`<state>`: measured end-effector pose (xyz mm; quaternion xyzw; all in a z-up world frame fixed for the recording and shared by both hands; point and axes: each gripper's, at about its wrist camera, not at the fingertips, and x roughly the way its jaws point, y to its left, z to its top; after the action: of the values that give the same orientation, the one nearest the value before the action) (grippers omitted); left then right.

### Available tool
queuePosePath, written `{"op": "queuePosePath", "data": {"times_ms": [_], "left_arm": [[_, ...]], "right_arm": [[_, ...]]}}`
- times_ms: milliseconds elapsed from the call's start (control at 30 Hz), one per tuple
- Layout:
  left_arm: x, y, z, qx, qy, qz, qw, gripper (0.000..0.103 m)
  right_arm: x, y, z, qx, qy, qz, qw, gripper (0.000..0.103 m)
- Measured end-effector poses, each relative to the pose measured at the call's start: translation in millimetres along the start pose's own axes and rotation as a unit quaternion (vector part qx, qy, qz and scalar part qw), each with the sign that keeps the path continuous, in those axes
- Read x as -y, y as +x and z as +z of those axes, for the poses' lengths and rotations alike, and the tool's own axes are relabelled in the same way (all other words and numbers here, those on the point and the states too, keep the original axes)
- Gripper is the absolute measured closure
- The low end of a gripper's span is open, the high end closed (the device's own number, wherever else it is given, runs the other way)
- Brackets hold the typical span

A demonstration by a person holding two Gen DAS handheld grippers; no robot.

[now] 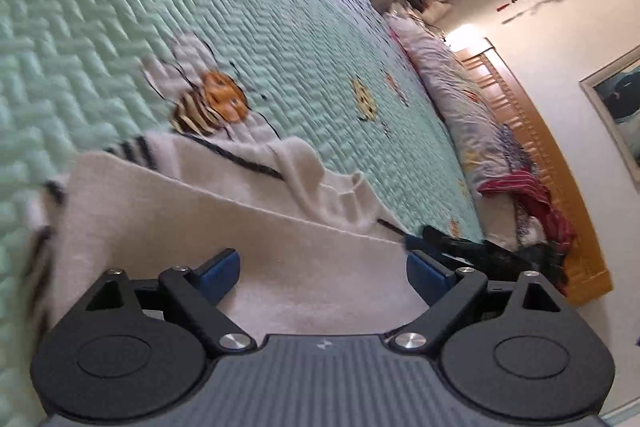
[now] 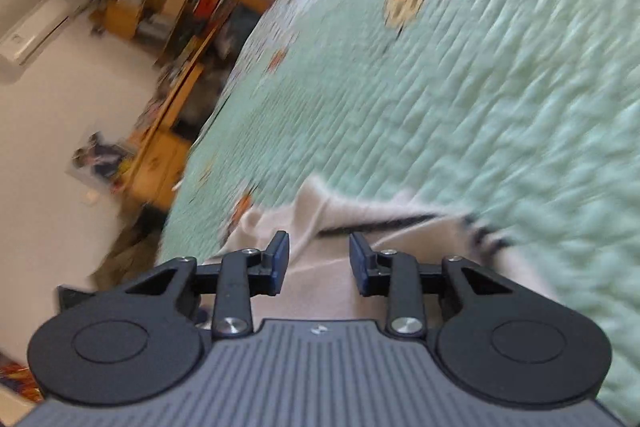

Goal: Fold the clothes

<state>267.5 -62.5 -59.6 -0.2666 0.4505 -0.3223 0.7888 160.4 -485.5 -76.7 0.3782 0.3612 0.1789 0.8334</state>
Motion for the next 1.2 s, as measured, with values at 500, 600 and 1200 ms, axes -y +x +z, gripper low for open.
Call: {"op": "queuePosePath", "data": {"times_ms": [500,600,1200], "left_arm": [[-23,-90,-114,0.008,-0.032,-0.026,0.9991,0.005],[-7,-99,-121,0.006,-0.006,-0.048,0.9988,0.001],[-12,-125,-153,0.059,0.001,-0.043,0.9973,0.002]], "right_arm": [[30,-101,-117,-0.005,0.06,0.074,0.995,0.069],[7,-121,-123,0.019,0.042,0.126,0.991,0.058],[-10,-88,-160,-0.041,-0.013,-0.029,0.999,0.103]]}}
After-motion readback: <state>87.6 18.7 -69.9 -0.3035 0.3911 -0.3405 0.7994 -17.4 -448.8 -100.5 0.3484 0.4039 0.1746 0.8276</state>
